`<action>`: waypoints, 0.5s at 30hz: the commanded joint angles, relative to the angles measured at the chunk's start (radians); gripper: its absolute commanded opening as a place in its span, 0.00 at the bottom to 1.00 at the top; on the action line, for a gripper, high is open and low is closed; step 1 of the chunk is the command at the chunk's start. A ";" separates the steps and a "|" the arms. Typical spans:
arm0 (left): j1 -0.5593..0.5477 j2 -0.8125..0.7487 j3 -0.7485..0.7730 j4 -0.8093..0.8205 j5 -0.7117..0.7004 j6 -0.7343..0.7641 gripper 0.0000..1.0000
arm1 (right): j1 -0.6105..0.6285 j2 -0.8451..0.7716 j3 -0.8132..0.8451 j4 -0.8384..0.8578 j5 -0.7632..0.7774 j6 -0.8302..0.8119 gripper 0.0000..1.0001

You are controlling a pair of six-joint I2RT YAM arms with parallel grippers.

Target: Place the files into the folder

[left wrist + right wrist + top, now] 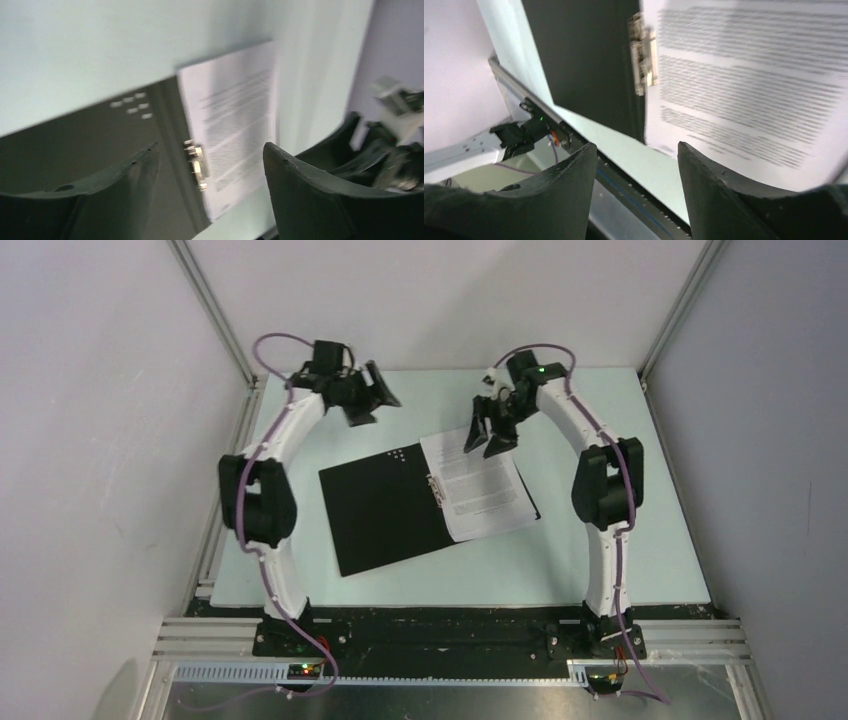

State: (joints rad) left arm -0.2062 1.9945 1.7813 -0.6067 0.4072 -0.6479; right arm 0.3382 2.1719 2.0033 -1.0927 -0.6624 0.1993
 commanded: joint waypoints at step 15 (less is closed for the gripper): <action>0.399 -0.392 -0.724 -0.176 -0.204 0.283 0.95 | -0.381 0.089 -0.047 0.037 0.125 -0.213 0.80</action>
State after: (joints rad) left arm 0.1692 1.6688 1.1309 -0.8036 0.1150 -0.4156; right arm -0.0422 2.2082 1.9766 -1.0546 -0.5041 0.0208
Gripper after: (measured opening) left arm 0.952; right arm 0.792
